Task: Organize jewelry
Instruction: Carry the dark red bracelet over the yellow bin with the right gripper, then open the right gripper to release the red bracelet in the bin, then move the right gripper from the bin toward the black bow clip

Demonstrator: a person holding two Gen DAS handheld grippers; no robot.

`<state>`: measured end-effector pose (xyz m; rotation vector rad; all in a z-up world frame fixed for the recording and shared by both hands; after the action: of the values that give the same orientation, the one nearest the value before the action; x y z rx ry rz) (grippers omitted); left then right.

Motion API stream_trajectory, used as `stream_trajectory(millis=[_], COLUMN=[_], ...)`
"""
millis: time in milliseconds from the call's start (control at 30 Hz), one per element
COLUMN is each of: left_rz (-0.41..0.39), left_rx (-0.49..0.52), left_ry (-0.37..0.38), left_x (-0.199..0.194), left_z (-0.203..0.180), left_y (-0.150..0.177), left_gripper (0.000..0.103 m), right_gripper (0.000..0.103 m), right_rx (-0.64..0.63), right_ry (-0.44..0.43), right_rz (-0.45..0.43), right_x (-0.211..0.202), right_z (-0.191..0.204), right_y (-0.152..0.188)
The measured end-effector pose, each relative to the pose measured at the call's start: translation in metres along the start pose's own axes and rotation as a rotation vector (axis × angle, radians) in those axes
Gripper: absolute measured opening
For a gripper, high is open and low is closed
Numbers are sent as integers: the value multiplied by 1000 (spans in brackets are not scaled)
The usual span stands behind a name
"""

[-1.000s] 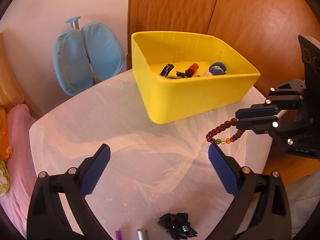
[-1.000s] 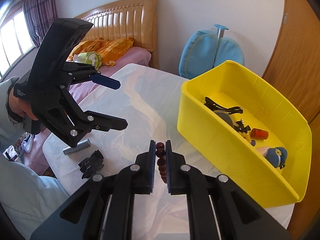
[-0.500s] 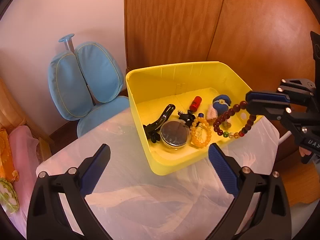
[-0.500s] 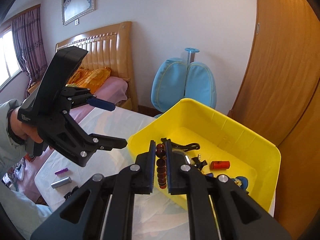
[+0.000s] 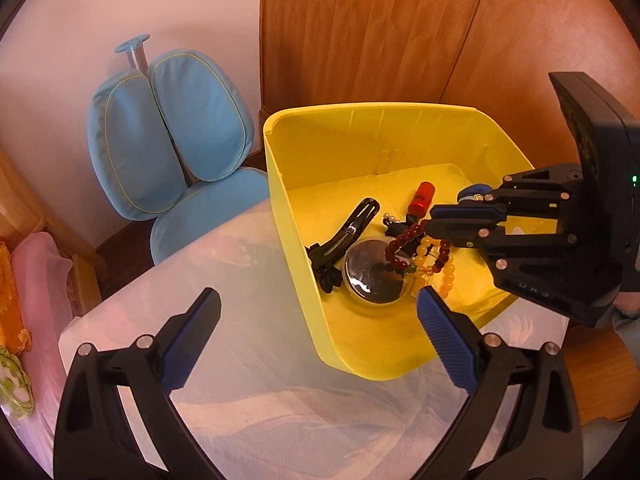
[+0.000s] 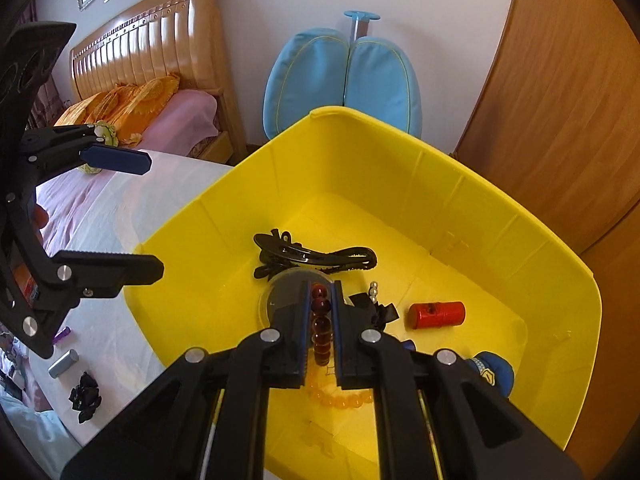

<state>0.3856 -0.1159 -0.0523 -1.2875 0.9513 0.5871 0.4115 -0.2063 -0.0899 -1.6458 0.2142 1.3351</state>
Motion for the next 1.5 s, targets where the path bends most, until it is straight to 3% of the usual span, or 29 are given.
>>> stream_trajectory(millis=[100,133,167,233,400,600,833,1067,1300,1500], left_rz=[-4,-7,-10,-13,-32,-36,-38,-22,74,154], left_rx=[-8,-9,-10,-13,-24,-50,-97,-135,-184,-148], left_ry=[6,8,9,7,9,-4,-63,-90,-115,-140], left_x=[-1,-2,-3,-4,-16,-34,-63,-88,-80,-70], left_z=[1,1,1,1,1,9,21,24,7,-18], left_y=[2,2,2,3,13,51,100,149,222,273], left_gripper=[96,96,96,96,96,96,96,96,96,96], right_gripper=[11,18,38,56,58,68,93,95,95,95], right_rx=[3,5,10,28,51,42,-1,-71,-159,-254], right_ry=[11,15,22,23,18,-48,-102,-208,-303,-350], right_rz=[4,-5,-19,-52,-120,-190,-227,-198,-17,111], right_x=[0,-3,-6,-14,-38,-70,-94,-100,-60,-33], right_z=[-3,-4,-5,-9,-10,12,49,102,167,215], right_y=[2,3,3,-1,-6,0,17,42,104,156])
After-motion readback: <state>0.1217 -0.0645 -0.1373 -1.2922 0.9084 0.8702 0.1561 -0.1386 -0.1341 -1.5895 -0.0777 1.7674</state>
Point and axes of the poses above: each gripper's, at about its wrist camera, not at the fingertips, and x roughly the way its jaws point, z to its left, y to its underside, the point moved 8 cm from there along x, roughly the way its jaws point, and after that the axes turned 9 degrees about x, right-handed, at the moved point
